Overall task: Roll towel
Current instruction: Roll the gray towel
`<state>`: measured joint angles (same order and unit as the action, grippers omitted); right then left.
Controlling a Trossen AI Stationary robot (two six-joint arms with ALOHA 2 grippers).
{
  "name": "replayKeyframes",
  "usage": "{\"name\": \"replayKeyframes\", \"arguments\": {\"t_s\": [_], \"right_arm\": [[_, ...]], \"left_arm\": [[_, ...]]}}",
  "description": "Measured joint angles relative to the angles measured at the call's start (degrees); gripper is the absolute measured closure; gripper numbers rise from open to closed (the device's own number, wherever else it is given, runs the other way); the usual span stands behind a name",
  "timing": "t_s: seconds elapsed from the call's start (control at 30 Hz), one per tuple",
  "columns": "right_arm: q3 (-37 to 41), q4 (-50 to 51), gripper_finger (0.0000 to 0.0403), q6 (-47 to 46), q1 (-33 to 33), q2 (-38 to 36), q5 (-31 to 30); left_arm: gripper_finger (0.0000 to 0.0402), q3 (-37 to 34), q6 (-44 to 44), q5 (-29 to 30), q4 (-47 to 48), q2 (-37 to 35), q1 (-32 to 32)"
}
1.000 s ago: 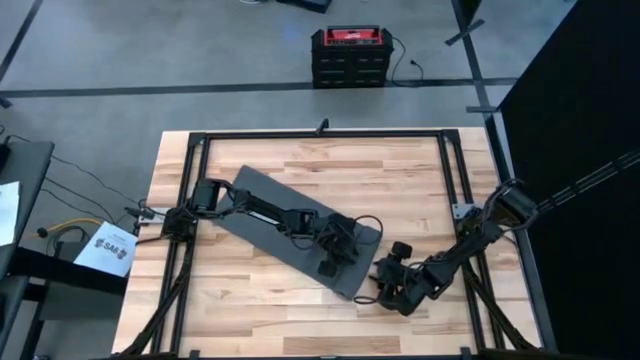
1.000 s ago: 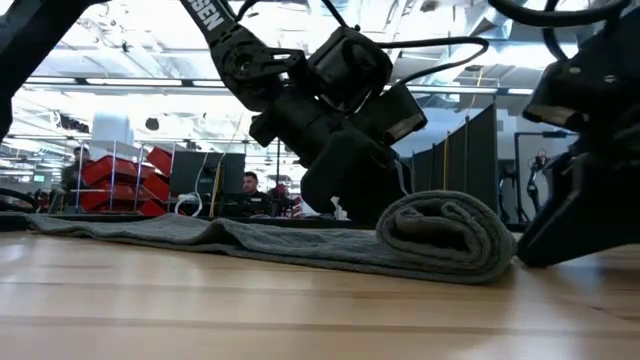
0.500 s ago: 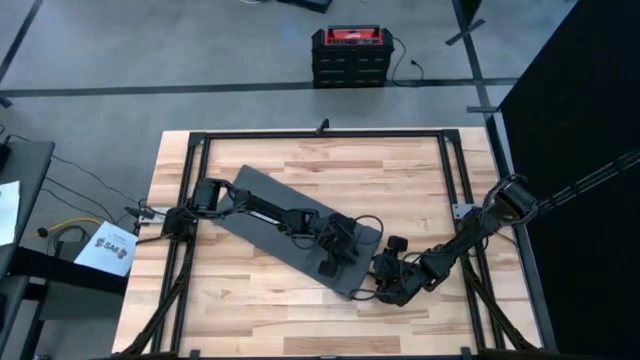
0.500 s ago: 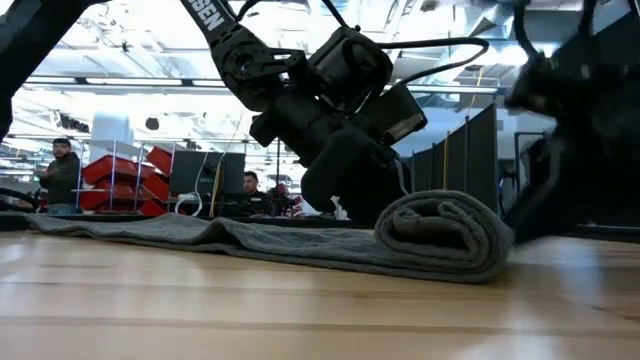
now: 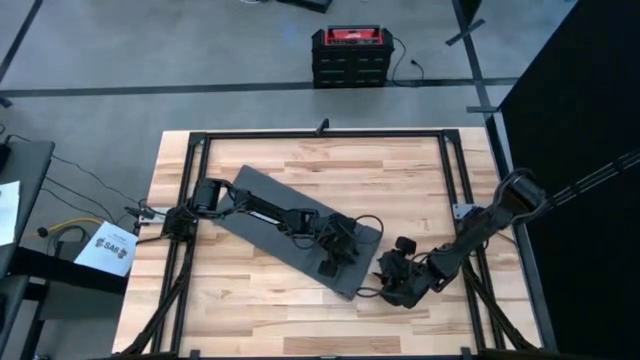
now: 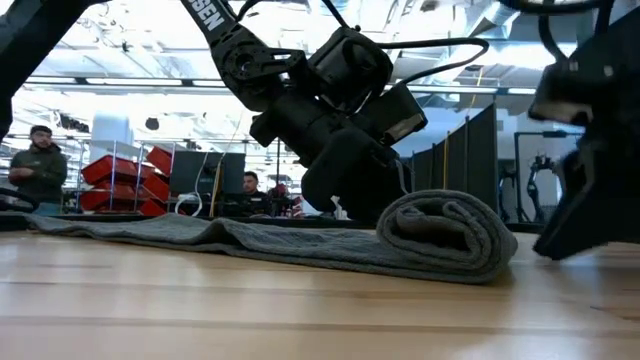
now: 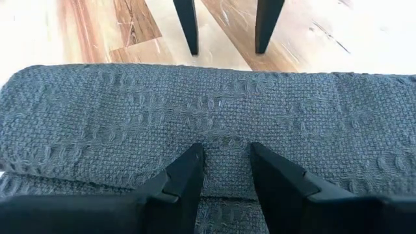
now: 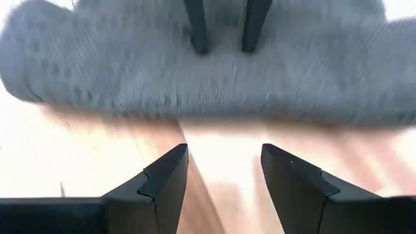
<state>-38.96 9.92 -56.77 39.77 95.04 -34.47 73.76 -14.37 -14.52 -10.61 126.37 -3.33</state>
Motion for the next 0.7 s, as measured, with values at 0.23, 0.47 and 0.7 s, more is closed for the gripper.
{"name": "replayKeyframes", "arguments": {"t_s": [0.23, 0.47, 0.7], "right_arm": [[-0.4, -6.9, 0.0217, 0.7, -1.5, 5.9, -1.1], [-0.3, -9.1, 0.0217, 7.0, -3.2, 5.0, -0.8], [-0.2, -9.0, 0.0217, 9.8, -4.8, 2.4, -0.2]], "left_arm": [[0.0283, 0.0, -0.1, 0.0, 0.0, 0.0, 0.0], [0.0283, 0.0, 0.5, 0.0, 0.2, 0.0, 0.0], [0.0283, 0.0, 1.0, 0.1, 0.4, -0.3, 0.0]]}}
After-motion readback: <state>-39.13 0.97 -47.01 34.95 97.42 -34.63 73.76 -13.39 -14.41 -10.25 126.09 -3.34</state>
